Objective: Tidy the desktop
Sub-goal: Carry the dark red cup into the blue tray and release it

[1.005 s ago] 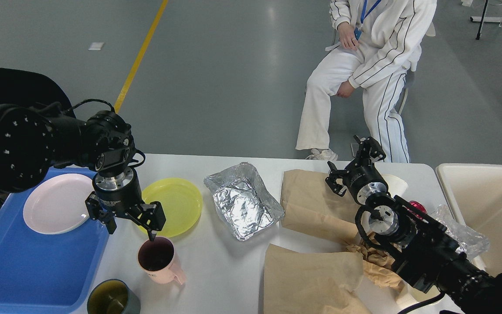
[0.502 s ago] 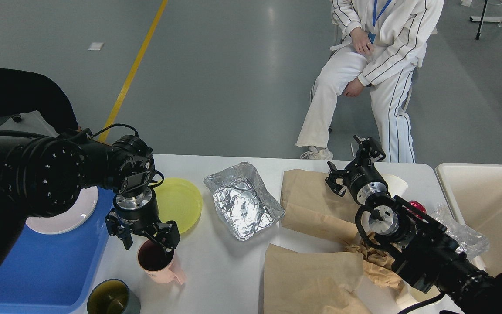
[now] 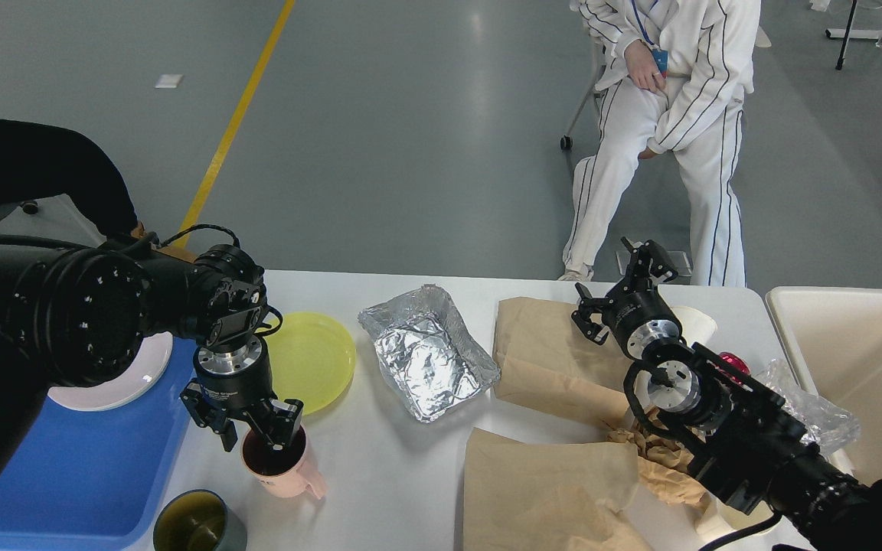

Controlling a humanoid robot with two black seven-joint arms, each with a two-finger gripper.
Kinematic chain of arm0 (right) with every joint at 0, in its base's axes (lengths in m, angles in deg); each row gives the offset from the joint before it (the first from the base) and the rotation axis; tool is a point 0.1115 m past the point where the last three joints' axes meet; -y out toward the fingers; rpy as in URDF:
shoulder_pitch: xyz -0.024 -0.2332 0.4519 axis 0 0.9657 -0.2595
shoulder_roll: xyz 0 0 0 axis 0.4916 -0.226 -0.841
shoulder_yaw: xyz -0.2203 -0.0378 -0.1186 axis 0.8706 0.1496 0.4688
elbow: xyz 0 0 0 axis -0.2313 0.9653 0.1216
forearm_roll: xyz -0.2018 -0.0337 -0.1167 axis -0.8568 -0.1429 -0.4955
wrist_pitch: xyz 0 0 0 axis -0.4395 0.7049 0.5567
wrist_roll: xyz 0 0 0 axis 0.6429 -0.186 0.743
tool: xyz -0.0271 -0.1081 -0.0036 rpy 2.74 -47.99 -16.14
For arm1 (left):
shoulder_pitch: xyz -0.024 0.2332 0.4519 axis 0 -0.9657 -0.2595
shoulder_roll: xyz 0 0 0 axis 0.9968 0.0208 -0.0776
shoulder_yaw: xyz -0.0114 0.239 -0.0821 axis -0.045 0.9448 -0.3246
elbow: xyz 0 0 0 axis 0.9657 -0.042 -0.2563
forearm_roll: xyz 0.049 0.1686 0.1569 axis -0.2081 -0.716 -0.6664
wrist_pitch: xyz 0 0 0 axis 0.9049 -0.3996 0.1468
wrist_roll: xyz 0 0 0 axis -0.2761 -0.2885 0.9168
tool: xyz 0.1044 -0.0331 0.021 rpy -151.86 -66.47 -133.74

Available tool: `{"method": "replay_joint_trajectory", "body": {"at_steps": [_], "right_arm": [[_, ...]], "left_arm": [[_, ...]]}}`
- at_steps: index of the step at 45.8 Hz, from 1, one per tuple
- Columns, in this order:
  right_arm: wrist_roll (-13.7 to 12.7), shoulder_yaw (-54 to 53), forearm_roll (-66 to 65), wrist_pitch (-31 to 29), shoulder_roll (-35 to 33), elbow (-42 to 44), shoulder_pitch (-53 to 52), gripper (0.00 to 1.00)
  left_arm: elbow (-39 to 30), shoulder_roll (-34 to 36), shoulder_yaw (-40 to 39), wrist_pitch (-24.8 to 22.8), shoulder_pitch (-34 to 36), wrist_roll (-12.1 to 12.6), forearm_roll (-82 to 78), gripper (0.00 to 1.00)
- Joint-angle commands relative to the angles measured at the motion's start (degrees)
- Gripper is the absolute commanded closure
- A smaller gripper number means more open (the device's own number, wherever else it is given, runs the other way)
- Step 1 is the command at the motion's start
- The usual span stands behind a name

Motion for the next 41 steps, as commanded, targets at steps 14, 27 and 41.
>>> {"method": "replay_joint_trajectory", "body": {"at_steps": [14, 27, 41], "right_arm": [[0.0, 0.0, 0.0, 0.0, 0.0, 0.0, 0.0, 0.0], [0.0, 0.0, 0.0, 0.0, 0.0, 0.0, 0.0, 0.0], [0.0, 0.0, 0.0, 0.0, 0.0, 0.0, 0.0, 0.0]], "left_arm": [[-0.1, 0.0, 1.0, 0.0, -0.6, 0.0, 0.2, 1.0], [-1.2, 1.1, 0.7, 0.0, 7.4, -0.5, 0.4, 1.0], [-2.7, 14.0, 1.7, 0.0, 11.3, -4.5, 0.4, 1.0]]}}
